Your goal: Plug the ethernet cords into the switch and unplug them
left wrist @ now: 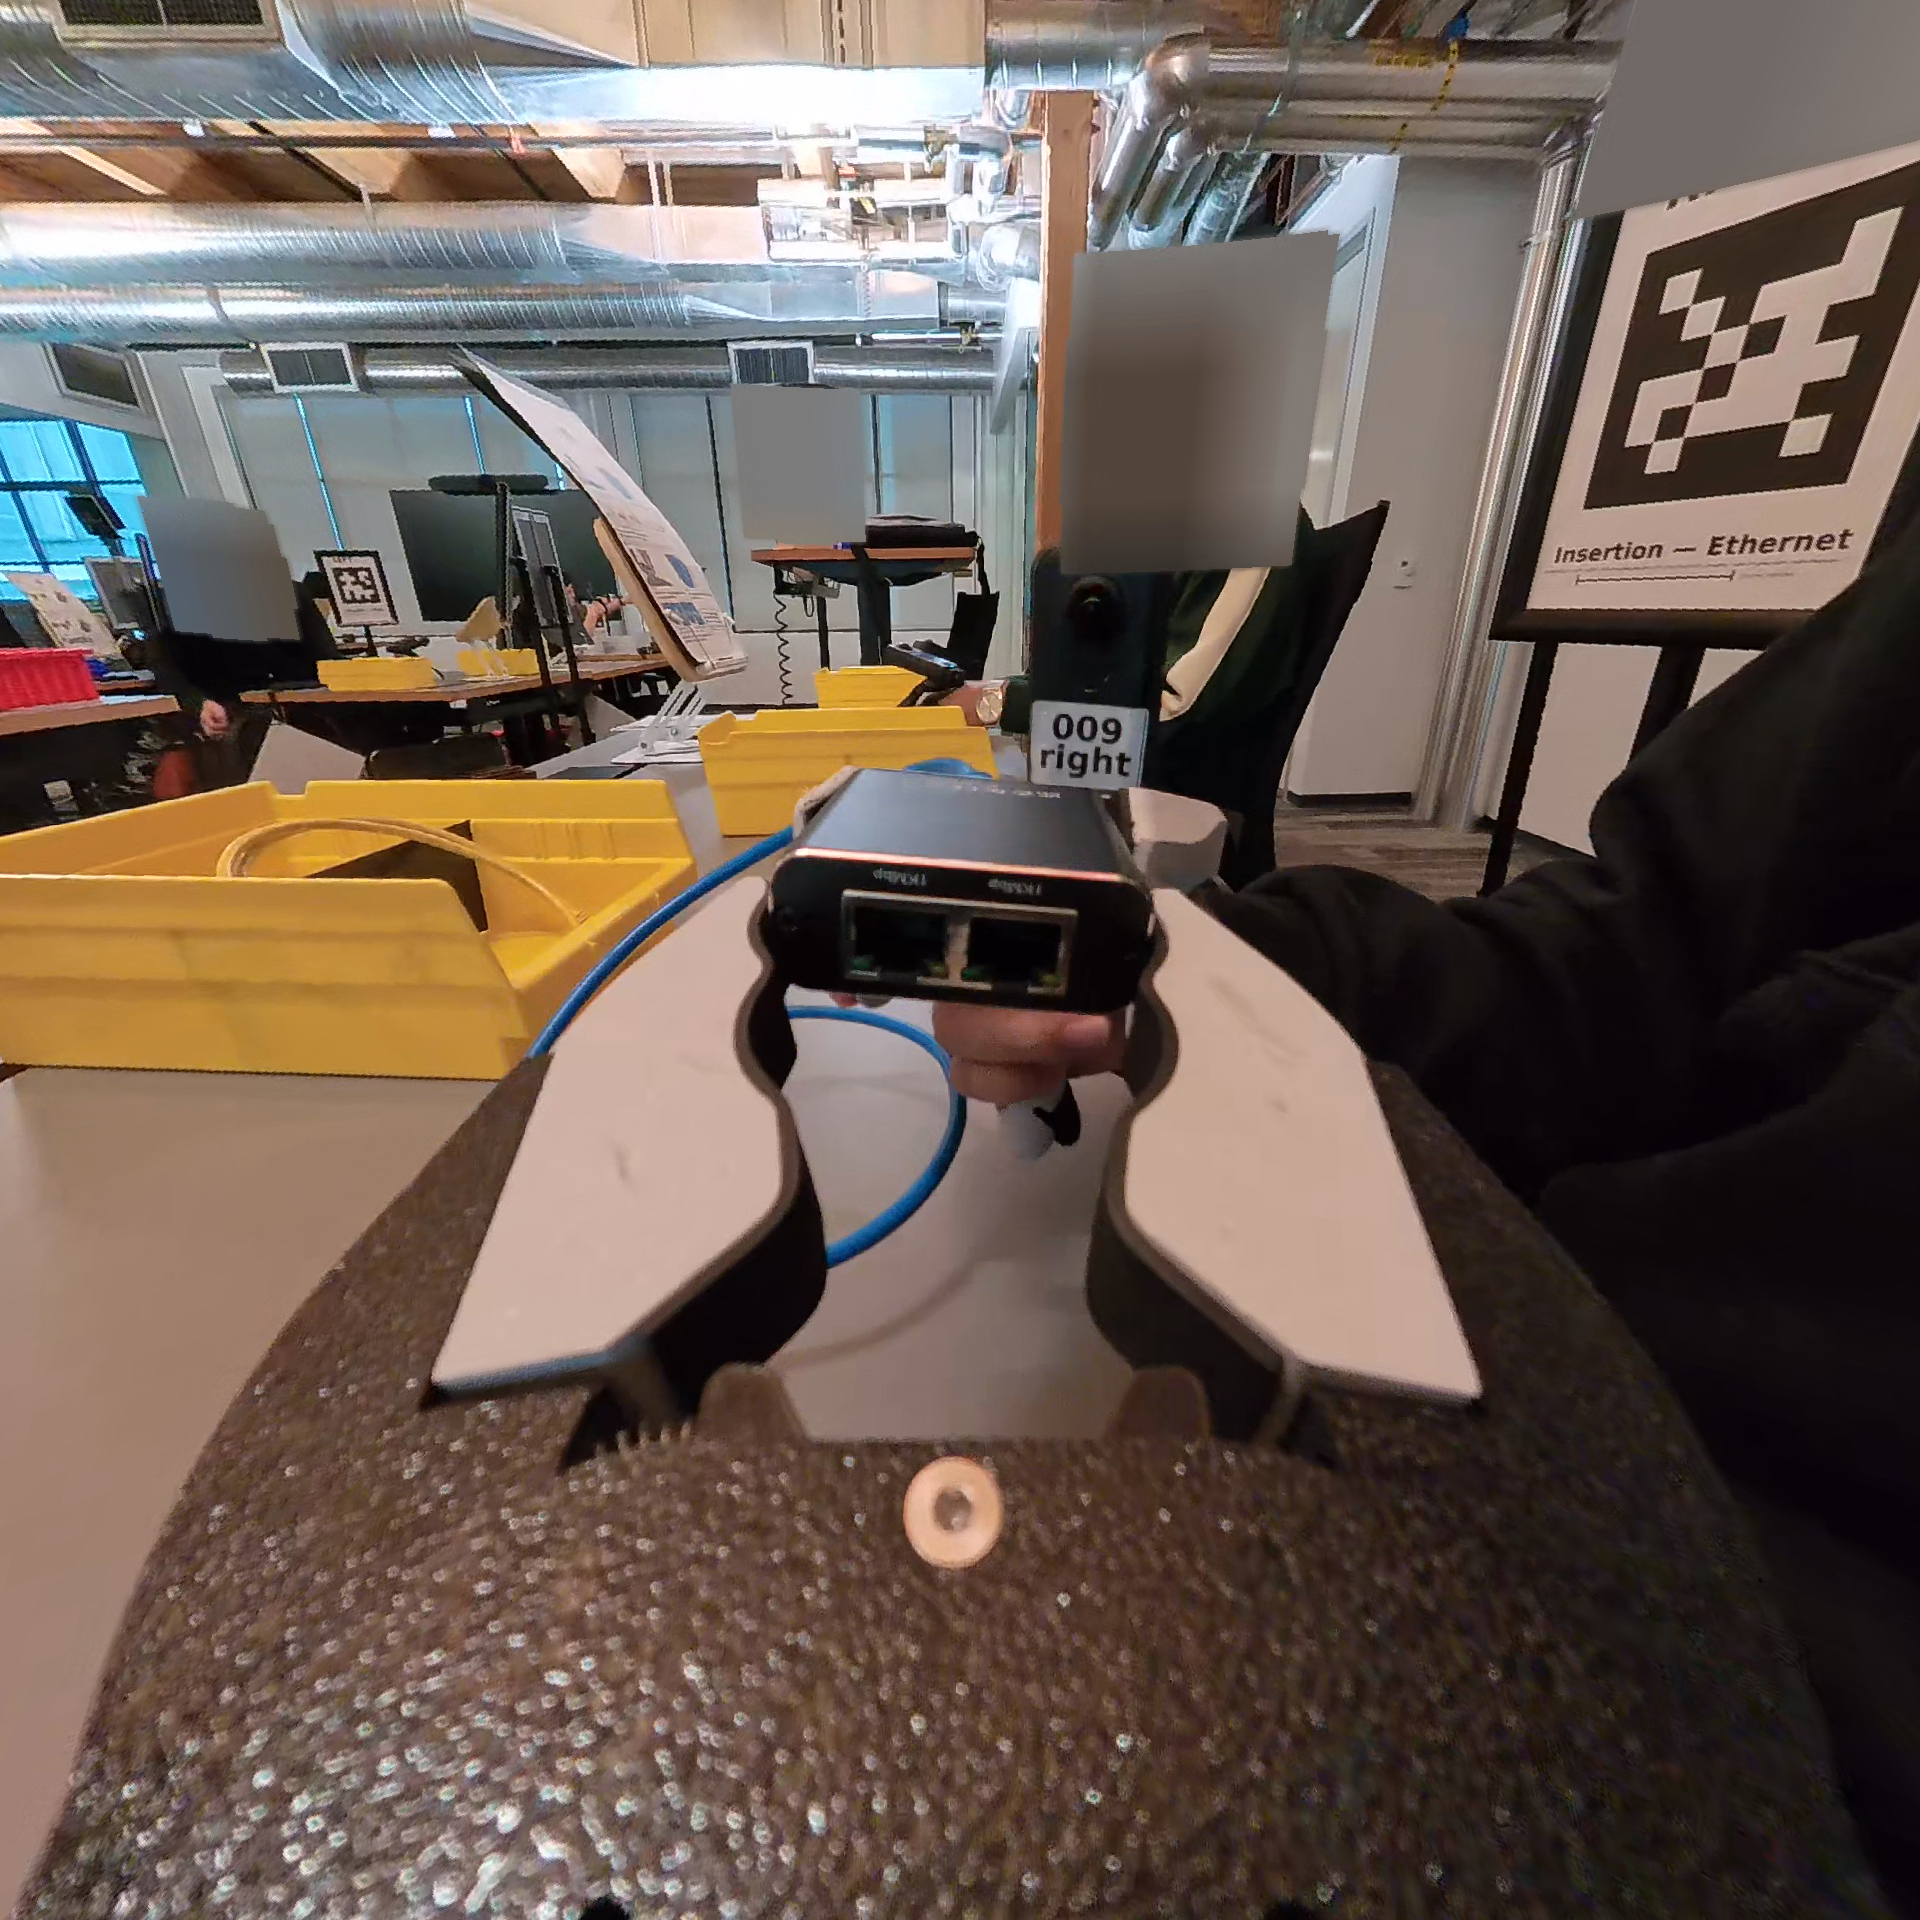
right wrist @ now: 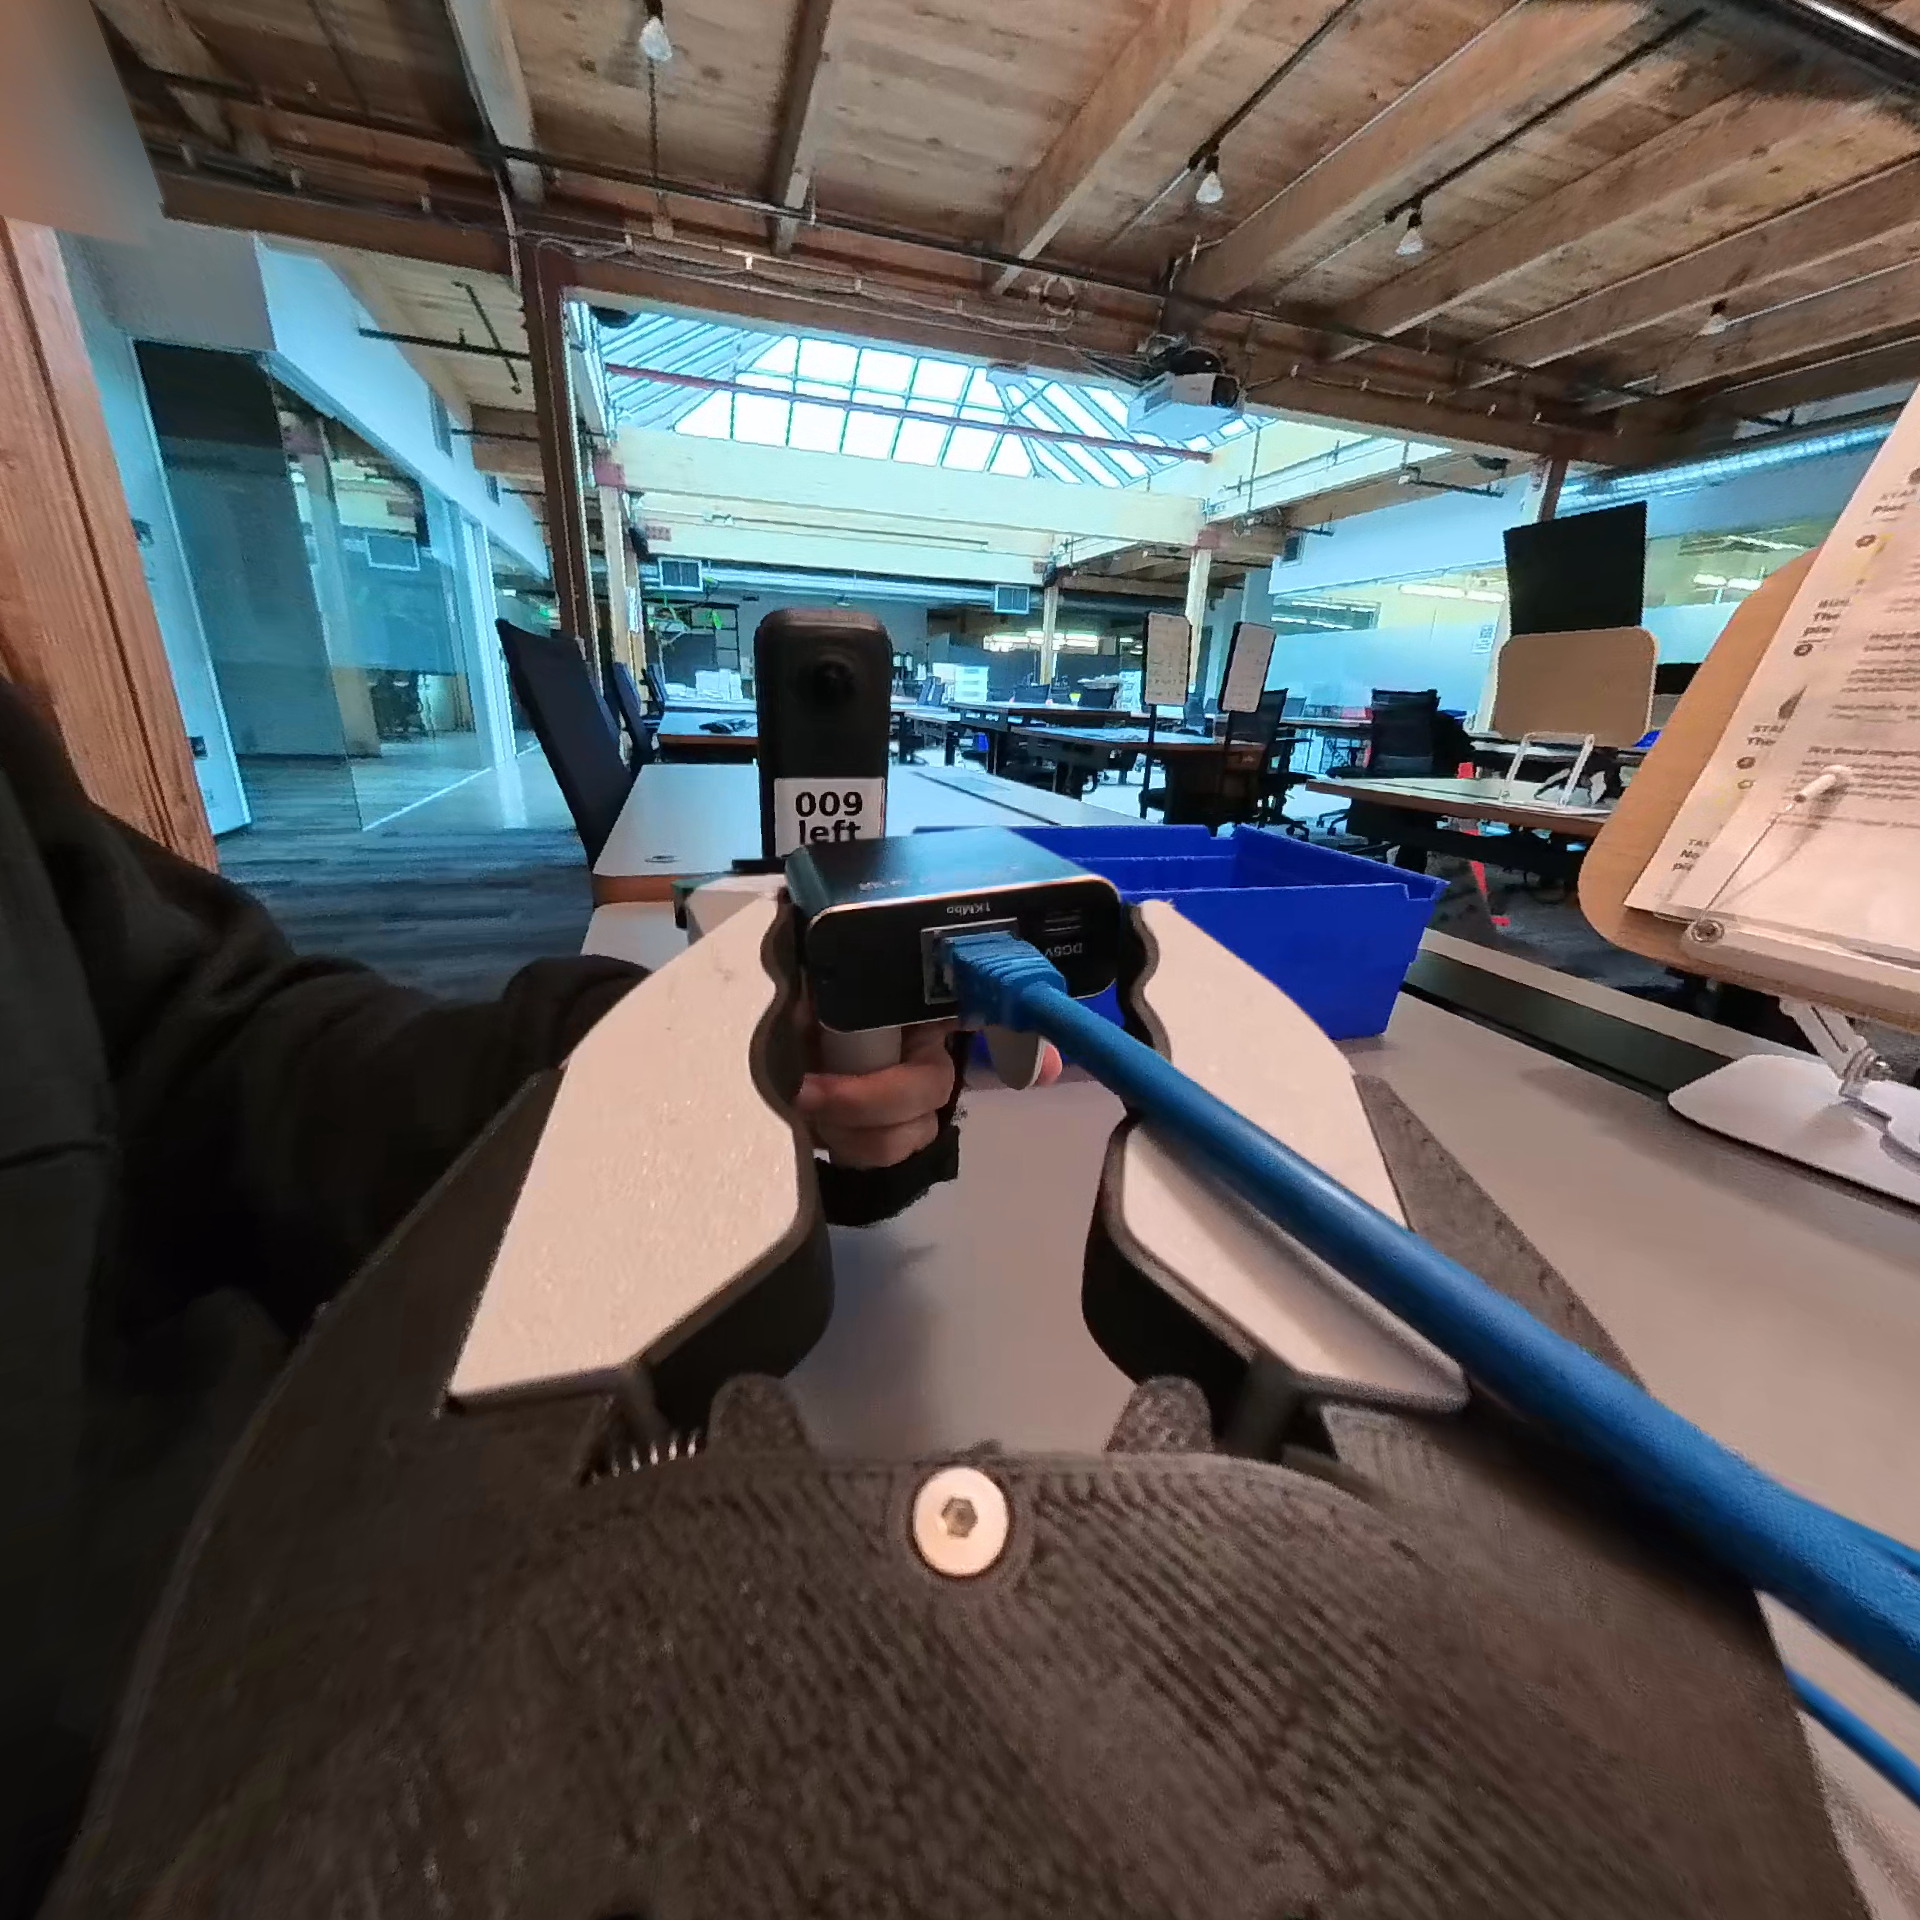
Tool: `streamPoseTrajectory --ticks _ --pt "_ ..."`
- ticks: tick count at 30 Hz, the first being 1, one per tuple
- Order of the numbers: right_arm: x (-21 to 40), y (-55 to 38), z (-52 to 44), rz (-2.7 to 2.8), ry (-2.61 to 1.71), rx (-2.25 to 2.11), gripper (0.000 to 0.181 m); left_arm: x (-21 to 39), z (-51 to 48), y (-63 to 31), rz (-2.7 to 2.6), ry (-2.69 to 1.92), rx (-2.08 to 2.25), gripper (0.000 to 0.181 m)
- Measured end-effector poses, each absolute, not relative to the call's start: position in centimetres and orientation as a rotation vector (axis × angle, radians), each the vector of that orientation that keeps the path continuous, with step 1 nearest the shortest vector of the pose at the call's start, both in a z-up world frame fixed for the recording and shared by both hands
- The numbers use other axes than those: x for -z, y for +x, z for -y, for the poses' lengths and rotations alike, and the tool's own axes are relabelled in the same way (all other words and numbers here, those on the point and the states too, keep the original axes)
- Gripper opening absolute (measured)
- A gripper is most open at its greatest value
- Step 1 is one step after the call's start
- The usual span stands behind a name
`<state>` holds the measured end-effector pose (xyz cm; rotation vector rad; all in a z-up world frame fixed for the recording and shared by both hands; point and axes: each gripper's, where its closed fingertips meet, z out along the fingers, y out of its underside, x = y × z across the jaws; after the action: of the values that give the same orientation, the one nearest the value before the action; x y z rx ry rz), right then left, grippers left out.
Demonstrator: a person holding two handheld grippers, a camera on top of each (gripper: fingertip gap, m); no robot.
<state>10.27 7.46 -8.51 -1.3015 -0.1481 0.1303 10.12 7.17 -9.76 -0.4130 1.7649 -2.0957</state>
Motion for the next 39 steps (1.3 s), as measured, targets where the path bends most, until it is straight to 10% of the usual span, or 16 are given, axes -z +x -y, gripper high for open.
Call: streamPoseTrajectory --ticks 39 --pt "9.6 13.8 -7.5 -0.212 -1.325 -0.243 0.063 9.4 -9.9 12.2 -1.570 -0.554 1.989 0.064"
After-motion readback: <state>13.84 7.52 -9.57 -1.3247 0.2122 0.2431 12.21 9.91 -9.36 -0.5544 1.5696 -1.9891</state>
